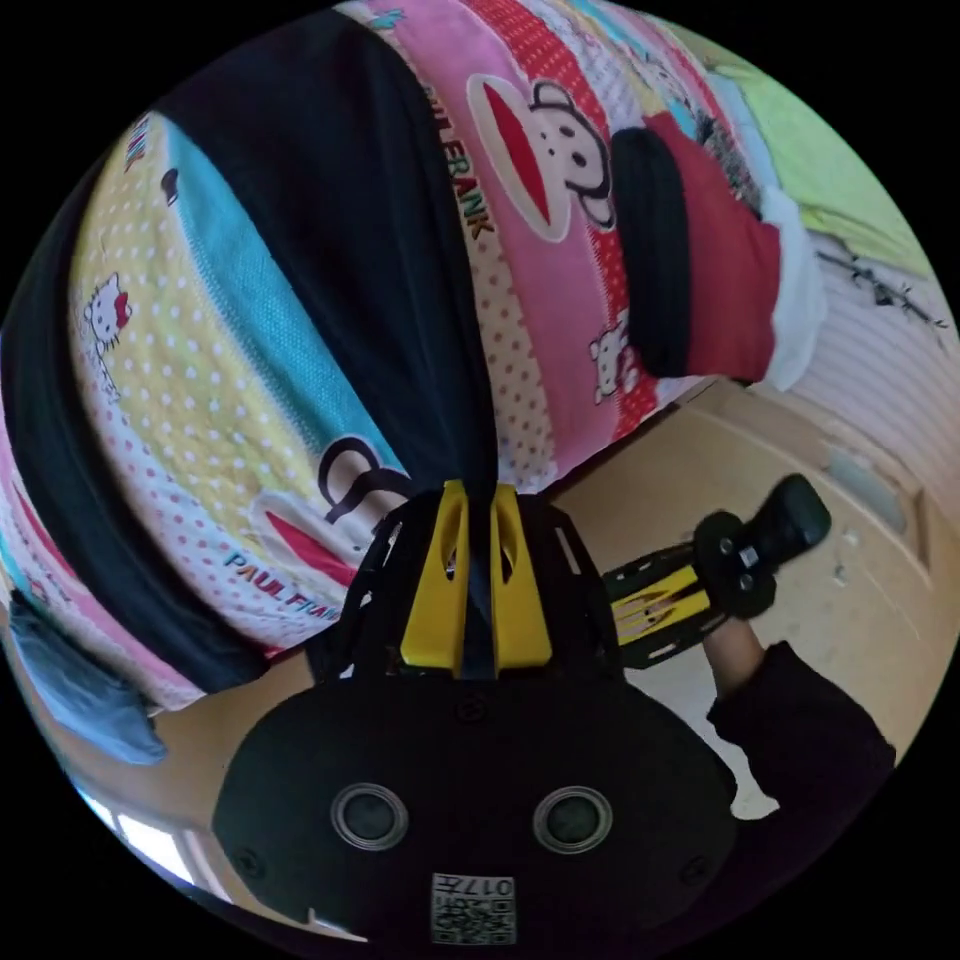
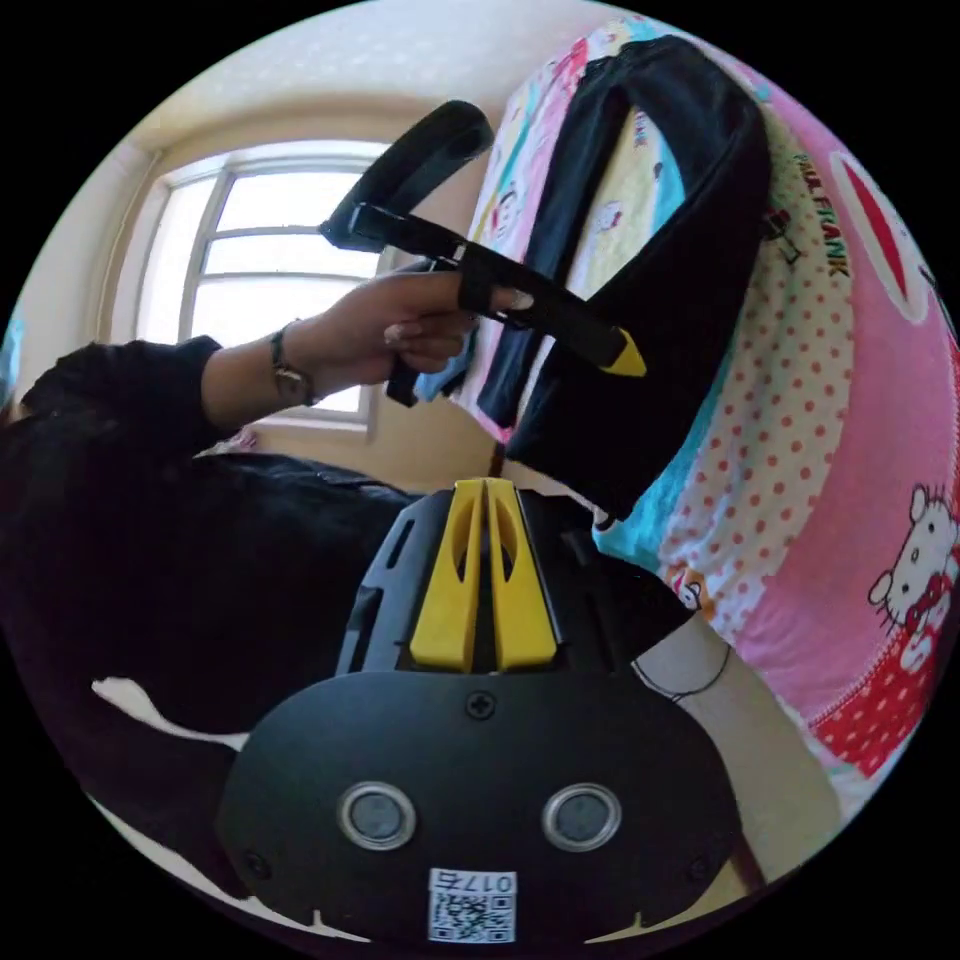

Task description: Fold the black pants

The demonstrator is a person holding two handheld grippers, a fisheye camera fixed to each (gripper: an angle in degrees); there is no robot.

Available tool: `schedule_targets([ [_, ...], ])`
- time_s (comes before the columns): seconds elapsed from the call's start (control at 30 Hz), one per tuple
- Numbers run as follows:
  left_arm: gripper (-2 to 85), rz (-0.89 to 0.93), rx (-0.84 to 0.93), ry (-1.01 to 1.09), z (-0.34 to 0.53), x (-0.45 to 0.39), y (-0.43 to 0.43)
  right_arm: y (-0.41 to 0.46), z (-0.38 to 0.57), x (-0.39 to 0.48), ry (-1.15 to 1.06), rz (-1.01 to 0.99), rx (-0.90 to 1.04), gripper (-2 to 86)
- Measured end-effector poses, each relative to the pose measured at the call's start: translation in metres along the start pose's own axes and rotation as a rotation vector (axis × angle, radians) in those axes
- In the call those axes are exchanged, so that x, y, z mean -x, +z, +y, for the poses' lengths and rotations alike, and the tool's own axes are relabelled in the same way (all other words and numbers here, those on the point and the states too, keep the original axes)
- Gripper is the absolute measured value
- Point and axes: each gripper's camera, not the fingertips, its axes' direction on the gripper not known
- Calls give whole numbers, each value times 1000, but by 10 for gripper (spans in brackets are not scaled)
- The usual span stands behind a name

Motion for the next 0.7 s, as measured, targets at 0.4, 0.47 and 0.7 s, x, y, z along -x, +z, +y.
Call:
schedule_targets([
  [0.4, 22, 496, -342, -35, 99, 77, -70, -146, -210, -91, 269, 124, -452, 143],
  [0.47, 21, 541, -383, -26, 110, 86, -80, -155, -277, -119, 345, 178, -537, 157],
  [0.7, 15, 929, -548, 8, 152, 156, -104, -144, -364, -136, 379, 65, -825, 66],
])
